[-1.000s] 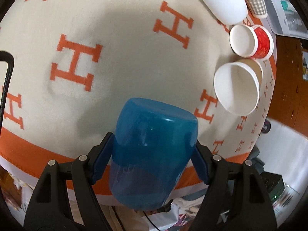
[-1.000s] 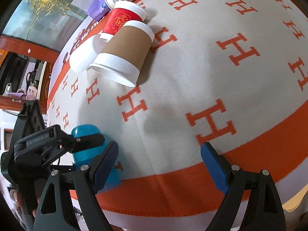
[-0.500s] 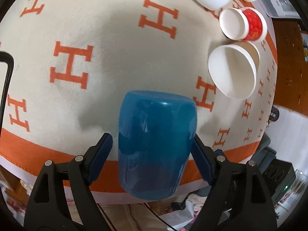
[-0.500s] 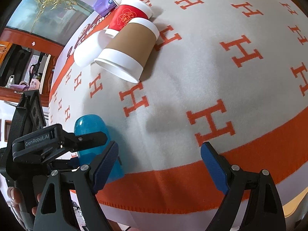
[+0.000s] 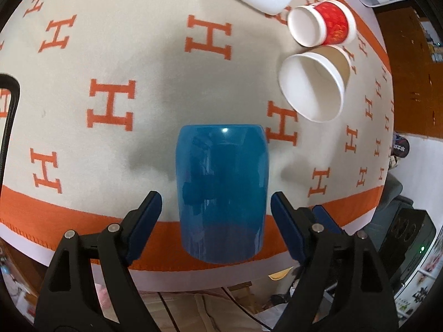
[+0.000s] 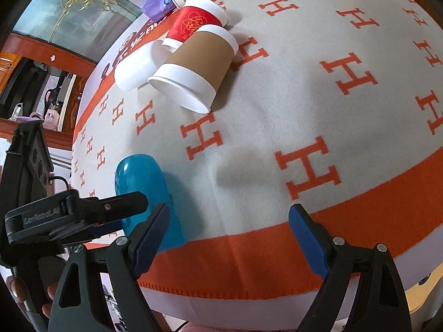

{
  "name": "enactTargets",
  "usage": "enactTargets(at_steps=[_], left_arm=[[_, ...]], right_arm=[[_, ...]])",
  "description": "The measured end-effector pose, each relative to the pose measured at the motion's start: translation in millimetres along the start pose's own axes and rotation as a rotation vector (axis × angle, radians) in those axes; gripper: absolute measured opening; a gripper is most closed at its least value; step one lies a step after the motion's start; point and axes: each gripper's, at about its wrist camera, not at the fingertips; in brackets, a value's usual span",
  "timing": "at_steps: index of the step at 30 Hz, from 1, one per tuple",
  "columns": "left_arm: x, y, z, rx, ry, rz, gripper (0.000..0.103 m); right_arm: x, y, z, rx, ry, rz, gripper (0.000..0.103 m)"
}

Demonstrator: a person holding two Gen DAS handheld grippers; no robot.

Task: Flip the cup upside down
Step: 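Lower the blue cup rim-down onto the cloth and open the left gripper, then withdraw the left gripper from the upside-down blue cup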

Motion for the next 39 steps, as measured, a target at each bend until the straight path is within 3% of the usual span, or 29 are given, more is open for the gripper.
enactTargets(at_steps=[20,30,39], left_arm=[[13,47,17,0.0,-0.067,-0.123,0.079],[34,97,20,-0.031,-0.15,-0.313,0.079],[55,132,31,-0.081,-0.167,-0.481,0.079]], right_arm=[[10,26,8,-0.006,0.063,-0.027,0.089],[12,60,22,-0.03,0.138,-0.05,0.089],[12,89,41,-0.072,0.23,-0.064,0.089]])
Point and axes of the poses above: each gripper's, at about its wrist camera, not at the fingertips, and y roughly against the way its jaws point, z to its left, x to its underside, and after that the axes turned 11 degrees about -z, right-handed
